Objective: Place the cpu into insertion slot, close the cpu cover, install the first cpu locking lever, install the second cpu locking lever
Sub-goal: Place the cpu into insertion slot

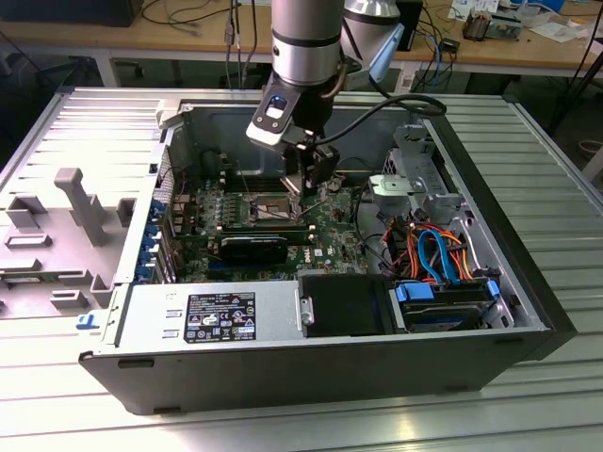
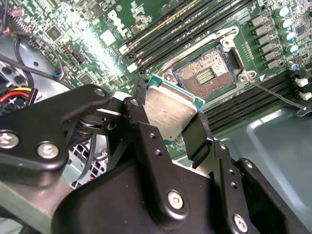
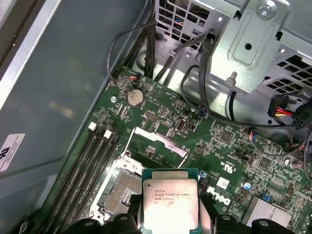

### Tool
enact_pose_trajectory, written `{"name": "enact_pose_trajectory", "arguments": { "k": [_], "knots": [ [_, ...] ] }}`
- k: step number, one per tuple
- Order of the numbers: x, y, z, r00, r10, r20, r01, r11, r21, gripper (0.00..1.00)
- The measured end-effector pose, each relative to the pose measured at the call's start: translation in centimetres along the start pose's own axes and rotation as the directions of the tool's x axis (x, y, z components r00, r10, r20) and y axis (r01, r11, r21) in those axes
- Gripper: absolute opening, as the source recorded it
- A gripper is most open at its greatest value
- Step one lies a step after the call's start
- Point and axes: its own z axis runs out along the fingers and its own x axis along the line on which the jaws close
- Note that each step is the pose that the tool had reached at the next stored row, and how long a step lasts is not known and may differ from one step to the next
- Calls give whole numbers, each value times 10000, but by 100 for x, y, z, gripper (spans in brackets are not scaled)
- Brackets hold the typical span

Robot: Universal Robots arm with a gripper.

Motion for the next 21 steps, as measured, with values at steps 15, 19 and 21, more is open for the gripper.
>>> {"name": "enact_pose_trajectory", "arguments": {
  "k": [15,19,21],
  "knots": [
    [0,0,18,9992,389,6,-389,9992,13,55],
    [0,0,20,9992,404,6,-404,9992,13,55],
    [0,0,31,9991,430,6,-430,9991,14,55]
  ]
}}
